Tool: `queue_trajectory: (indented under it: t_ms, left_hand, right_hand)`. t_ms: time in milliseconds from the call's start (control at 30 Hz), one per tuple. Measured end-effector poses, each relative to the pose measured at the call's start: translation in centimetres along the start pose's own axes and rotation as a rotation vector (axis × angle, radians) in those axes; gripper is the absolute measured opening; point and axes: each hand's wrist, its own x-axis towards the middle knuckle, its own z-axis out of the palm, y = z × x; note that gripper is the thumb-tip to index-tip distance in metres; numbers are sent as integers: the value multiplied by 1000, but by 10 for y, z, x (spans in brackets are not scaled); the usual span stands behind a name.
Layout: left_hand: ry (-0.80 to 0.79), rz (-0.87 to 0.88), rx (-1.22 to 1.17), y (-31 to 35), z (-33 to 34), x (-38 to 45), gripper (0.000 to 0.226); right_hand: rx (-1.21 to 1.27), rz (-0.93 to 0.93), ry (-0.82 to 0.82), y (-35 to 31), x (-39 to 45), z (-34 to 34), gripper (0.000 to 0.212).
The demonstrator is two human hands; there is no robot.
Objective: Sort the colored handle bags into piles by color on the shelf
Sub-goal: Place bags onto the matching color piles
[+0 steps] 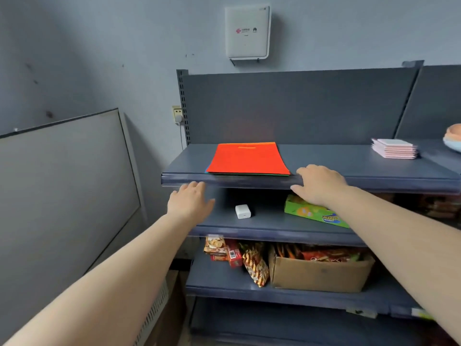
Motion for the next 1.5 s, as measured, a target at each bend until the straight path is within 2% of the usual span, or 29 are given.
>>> queue_trajectory:
  t_ms: [233, 400, 500, 600, 767, 900, 1000, 1100, 1233, 1300, 1400, 1500]
  left_hand:
    - [98, 31, -98, 17, 33, 104, 45]
    - [3, -15, -56, 18, 53, 147, 42]
    - [-93, 10, -27, 20, 56, 165, 52]
    - [-163, 60, -44, 23, 54, 176, 57]
    - [-126, 37, -221, 22, 60, 185, 49]
    - [-64, -51, -378, 17, 67, 192, 48]
    - [-58, -110, -322, 10, 68, 201, 53]
    - [-46, -167, -237, 5, 71, 208, 59]
    - [-51, -293, -290, 1, 71, 216, 51]
    - [-85, -359, -350, 0, 68, 220, 45]
    - [-120, -418, -491, -6, 67, 227, 43]
    - [-112, -455, -585, -11, 67, 232, 44]
  right_hand:
    - [110, 32, -28, 22, 105, 44, 42]
    - [192, 102, -78, 25, 155, 73, 41]
    - [247, 202, -88, 23, 172, 80, 49]
    - [407, 308, -105, 23, 186, 82, 53]
    - [463, 413, -49, 32, 198, 87, 44]
    - [439, 421, -9, 34, 199, 91, 33]
    - [435, 408, 107, 38, 195, 88, 21]
    - [508, 431, 235, 48, 192, 85, 20]
    - [613, 524, 349, 63, 188, 85, 26]
    - [688, 555, 362, 69, 186, 86, 25]
    - [758, 585, 300, 74, 184, 87, 12]
    - [796, 602, 251, 73, 186, 88, 12]
